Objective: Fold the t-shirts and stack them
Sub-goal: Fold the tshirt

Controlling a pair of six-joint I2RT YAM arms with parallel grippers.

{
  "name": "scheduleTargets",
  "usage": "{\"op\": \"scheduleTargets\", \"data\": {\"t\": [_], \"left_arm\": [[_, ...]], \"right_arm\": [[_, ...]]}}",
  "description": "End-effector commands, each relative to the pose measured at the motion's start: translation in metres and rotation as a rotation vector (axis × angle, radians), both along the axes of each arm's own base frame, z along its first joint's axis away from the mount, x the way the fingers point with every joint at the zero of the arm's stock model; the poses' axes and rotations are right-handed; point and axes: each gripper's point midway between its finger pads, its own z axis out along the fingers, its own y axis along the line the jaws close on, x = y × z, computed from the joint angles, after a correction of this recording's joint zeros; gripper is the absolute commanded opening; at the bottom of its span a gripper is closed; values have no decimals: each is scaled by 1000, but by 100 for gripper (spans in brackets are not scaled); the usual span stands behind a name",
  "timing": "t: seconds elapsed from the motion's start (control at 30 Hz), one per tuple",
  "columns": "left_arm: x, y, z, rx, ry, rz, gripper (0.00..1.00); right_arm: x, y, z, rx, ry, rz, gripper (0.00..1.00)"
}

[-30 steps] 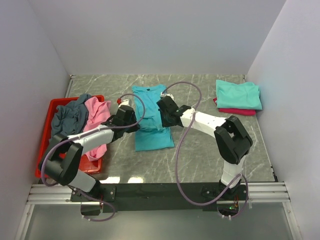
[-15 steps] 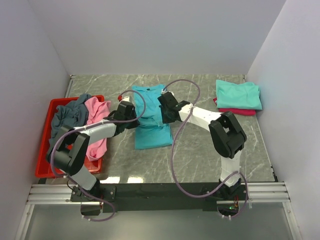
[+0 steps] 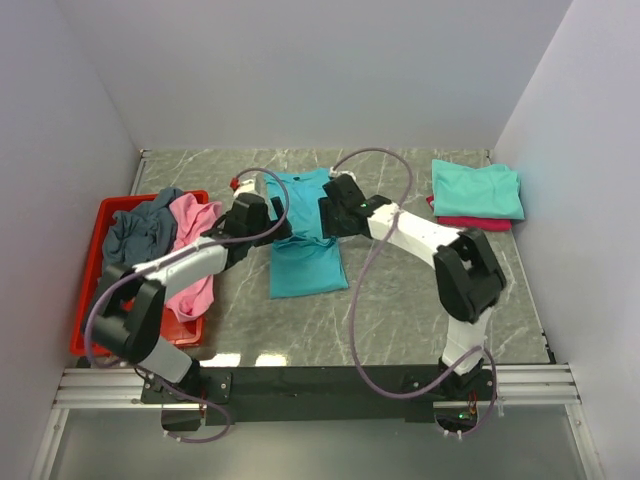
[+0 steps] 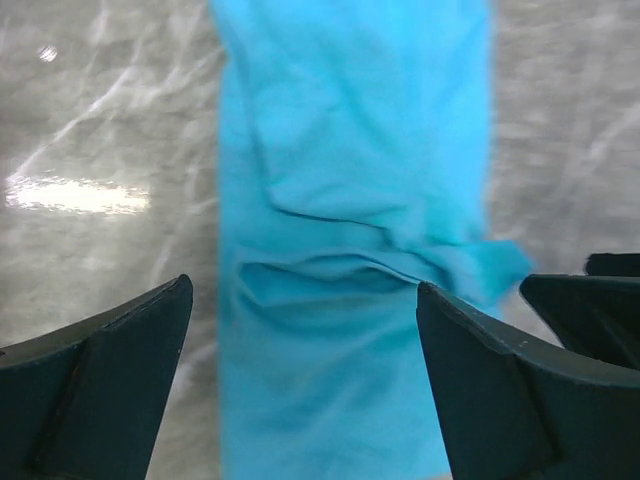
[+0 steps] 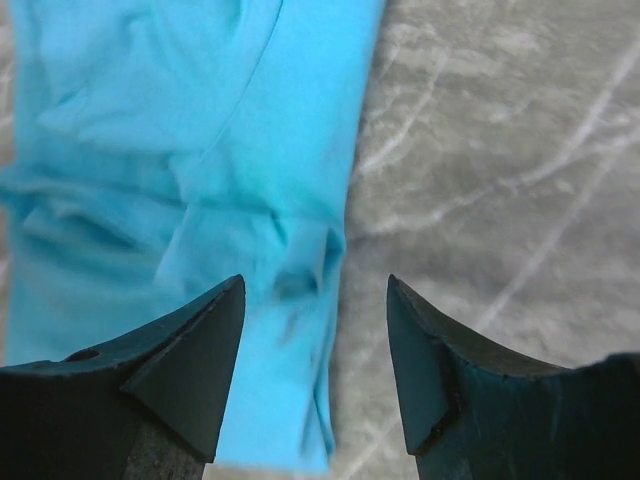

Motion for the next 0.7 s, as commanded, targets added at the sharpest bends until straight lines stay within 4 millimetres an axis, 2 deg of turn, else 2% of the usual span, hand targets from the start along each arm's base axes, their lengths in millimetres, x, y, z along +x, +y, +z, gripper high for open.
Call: {"op": "scheduleTargets", "data": {"t": [0.0,0.07,0.1,0.13,0.27,0.43,0.67], "left_arm": [[-13,-20,36,-46,-116,-24,99],[-31,-46,43,-74,-151,-80,99],[-41,-53,36,-79,-143,-98,99],[-53,-69,39,-103,-152,-142,99],[-81,-108,34,-211,-155,-241,99],[-93,-141,17,-230,-156,-326,99],[-97,-161,-8,-217,-168,-378,99]], "right_arm": [[-11,-2,50,67,-96,10,66],[-25,-3,41,80,-70,18,66],[-31,2,43,106,-70,35,65],[-34,3,42,122,-62,38,65],[-49,11,26,153,-6,79,64],[-49,17,10,148,36,97,62],[-48,32,0,170,79,140,61]]}}
